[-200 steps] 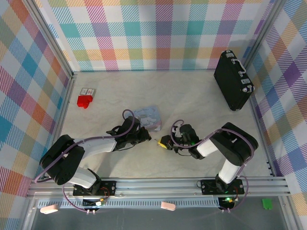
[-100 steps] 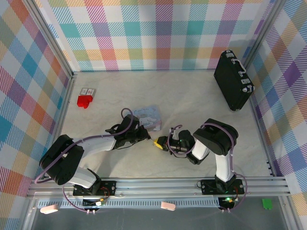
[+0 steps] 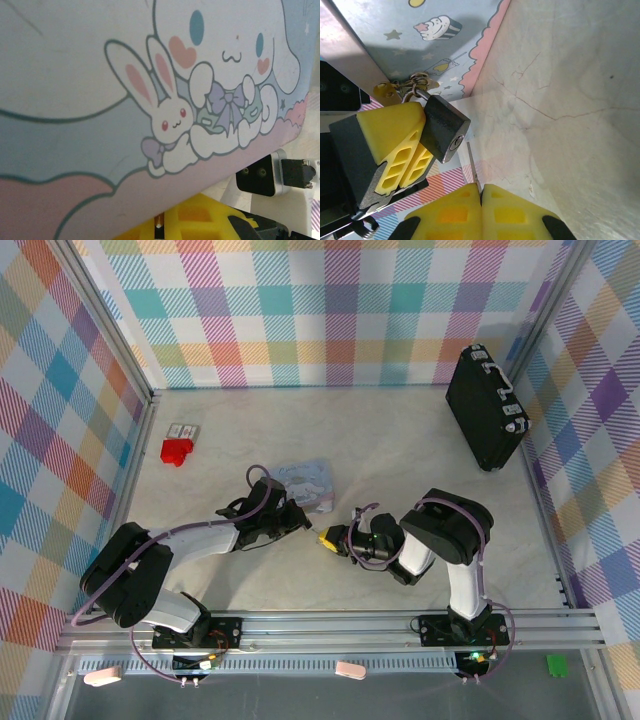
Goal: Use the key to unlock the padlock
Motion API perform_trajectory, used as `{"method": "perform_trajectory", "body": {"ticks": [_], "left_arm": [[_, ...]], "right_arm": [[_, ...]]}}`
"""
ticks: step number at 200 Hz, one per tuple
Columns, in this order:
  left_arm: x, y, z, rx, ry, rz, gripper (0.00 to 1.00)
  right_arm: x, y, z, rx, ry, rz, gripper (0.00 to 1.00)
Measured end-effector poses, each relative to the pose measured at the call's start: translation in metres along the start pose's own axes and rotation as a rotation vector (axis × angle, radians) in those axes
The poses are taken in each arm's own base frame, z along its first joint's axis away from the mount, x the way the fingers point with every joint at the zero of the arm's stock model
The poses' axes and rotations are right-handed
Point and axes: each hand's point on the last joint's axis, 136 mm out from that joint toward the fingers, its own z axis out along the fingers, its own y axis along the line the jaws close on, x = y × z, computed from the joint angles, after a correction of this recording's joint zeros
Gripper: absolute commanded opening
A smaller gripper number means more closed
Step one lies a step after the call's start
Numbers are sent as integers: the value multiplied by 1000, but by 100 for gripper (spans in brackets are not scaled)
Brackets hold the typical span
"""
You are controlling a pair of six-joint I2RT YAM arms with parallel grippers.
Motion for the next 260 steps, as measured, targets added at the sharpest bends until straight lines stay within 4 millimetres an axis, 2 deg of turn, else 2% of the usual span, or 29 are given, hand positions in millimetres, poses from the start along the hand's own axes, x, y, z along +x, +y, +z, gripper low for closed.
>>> {"method": "perform_trajectory", "body": {"ticks": [260], "left_arm": [[6, -9, 1, 71, 33, -141, 0]], "right_arm": [[4, 0, -2, 12, -19, 28, 0]]}}
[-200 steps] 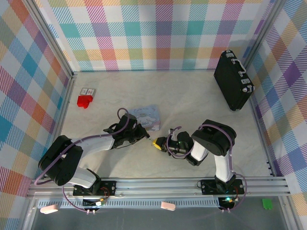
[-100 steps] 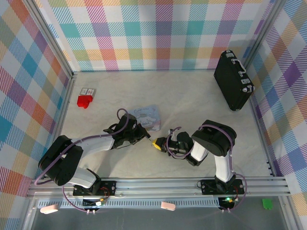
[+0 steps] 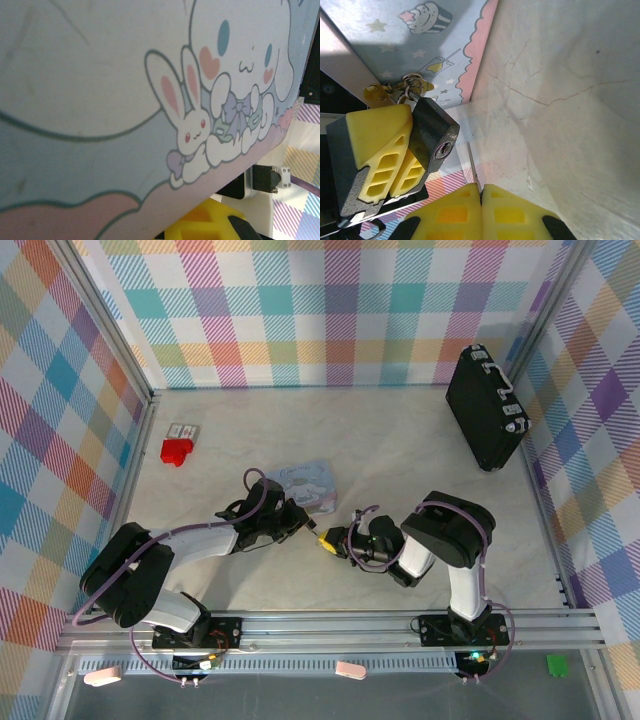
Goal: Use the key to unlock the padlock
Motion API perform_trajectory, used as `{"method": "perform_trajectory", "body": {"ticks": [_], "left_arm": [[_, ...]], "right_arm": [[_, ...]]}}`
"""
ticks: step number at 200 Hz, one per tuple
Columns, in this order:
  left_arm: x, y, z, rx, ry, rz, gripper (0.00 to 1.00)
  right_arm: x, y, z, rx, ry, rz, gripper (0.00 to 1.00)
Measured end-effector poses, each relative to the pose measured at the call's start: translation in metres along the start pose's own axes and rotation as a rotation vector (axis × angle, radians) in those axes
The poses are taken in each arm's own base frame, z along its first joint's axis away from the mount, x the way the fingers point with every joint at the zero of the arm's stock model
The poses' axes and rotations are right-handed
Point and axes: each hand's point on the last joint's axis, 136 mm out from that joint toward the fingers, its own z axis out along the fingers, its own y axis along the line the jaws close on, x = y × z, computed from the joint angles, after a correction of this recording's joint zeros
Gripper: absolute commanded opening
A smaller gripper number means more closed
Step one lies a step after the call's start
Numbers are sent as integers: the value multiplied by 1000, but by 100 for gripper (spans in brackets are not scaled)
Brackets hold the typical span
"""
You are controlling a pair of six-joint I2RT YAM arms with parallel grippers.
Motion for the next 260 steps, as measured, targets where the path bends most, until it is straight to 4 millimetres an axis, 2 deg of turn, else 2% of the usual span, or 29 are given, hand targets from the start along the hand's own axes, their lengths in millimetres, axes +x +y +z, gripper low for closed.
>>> {"method": "perform_trajectory", "body": {"ticks": [86, 132, 260], "left_arm": [[1, -3, -2, 21, -1, -2, 0], [-1, -7, -6, 43, -7, -4, 0], [-4, -17, -11, 90, -8, -21, 0]], "right_arm": [[-2, 1, -6, 0, -22, 0, 0], [-7, 17, -11, -40, -37, -10, 0], [-10, 26, -15, -65, -36, -18, 0]]}}
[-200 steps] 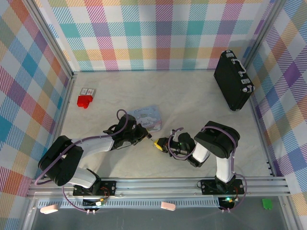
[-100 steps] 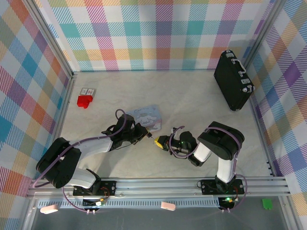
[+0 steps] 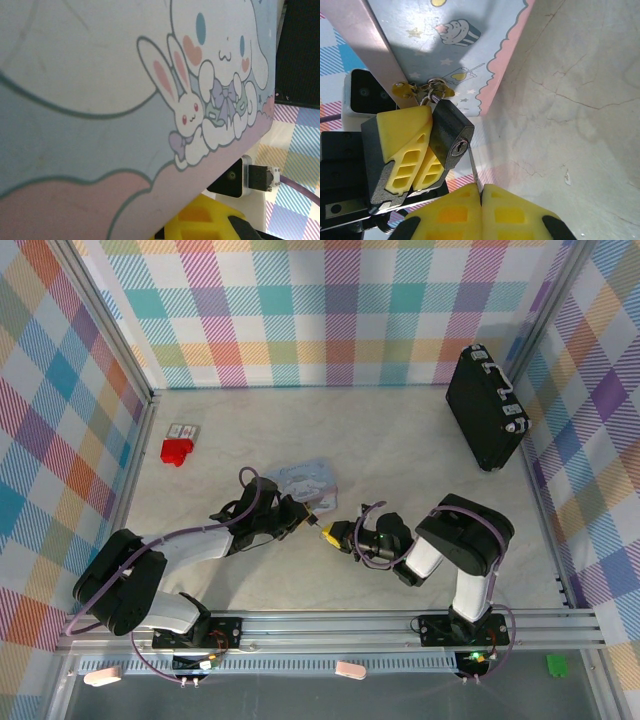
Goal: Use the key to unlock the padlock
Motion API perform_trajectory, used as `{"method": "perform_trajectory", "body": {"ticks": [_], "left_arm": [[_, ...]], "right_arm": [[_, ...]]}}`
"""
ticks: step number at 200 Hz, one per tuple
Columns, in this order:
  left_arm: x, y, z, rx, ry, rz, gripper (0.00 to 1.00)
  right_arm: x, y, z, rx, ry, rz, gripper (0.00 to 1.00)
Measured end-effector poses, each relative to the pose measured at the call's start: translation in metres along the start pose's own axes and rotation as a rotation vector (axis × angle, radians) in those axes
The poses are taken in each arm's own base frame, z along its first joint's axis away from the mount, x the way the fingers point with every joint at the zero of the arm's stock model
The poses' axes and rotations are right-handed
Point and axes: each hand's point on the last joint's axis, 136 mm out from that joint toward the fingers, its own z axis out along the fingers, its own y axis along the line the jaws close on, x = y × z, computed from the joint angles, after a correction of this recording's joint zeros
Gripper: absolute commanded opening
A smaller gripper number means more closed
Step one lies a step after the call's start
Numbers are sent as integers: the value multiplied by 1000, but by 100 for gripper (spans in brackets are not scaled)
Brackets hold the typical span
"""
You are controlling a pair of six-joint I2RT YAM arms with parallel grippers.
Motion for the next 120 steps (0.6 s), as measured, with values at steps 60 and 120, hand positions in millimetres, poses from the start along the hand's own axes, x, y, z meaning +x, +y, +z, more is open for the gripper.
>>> {"method": "perform_trajectory", "body": {"ticks": [60, 120], "left_arm": [[-2, -3, 0, 18, -6, -1, 0], [-1, -10, -2, 45, 0, -16, 0]], "right_arm": [[0, 3, -1, -6, 2, -2, 0], [-2, 7, -2, -15, -6, -3, 0]]}}
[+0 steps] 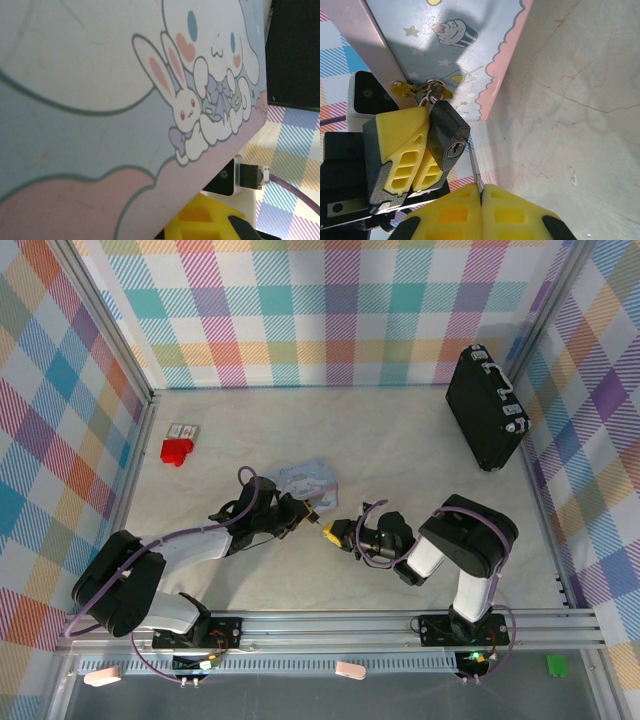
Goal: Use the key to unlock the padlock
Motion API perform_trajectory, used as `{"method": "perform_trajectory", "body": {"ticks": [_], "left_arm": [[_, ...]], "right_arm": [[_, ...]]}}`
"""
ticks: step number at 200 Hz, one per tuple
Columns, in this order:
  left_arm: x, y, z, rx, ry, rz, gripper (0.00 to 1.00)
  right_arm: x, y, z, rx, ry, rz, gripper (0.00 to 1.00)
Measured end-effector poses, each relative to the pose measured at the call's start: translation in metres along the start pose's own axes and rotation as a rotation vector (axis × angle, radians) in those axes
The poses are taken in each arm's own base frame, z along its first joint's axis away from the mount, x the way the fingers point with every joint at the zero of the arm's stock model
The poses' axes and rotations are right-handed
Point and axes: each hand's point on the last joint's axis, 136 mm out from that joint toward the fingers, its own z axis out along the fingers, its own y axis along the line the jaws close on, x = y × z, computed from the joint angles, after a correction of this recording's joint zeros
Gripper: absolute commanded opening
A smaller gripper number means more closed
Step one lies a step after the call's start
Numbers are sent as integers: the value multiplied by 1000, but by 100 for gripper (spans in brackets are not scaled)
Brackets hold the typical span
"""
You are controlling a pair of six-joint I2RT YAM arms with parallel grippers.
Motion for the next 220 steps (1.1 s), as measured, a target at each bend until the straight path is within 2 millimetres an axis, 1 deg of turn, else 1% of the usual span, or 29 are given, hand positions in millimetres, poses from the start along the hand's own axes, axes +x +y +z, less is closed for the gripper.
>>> {"method": "perform_trajectory", "body": {"ticks": [21, 42, 171, 220], "left_arm": [[-1, -6, -1, 21, -5, 7, 0], [-2, -8, -2, 33, -6, 8, 0], [0, -4, -2, 36, 1, 4, 0], [-2, -10, -2, 58, -7, 7, 0]], "right_arm": [[-2, 6, -2, -16, -3, -4, 0], [-3, 7, -2, -18, -3, -4, 0], [-6, 9, -7, -21, -7, 2, 0], [-5, 9, -7, -23, -4, 1, 0]]}}
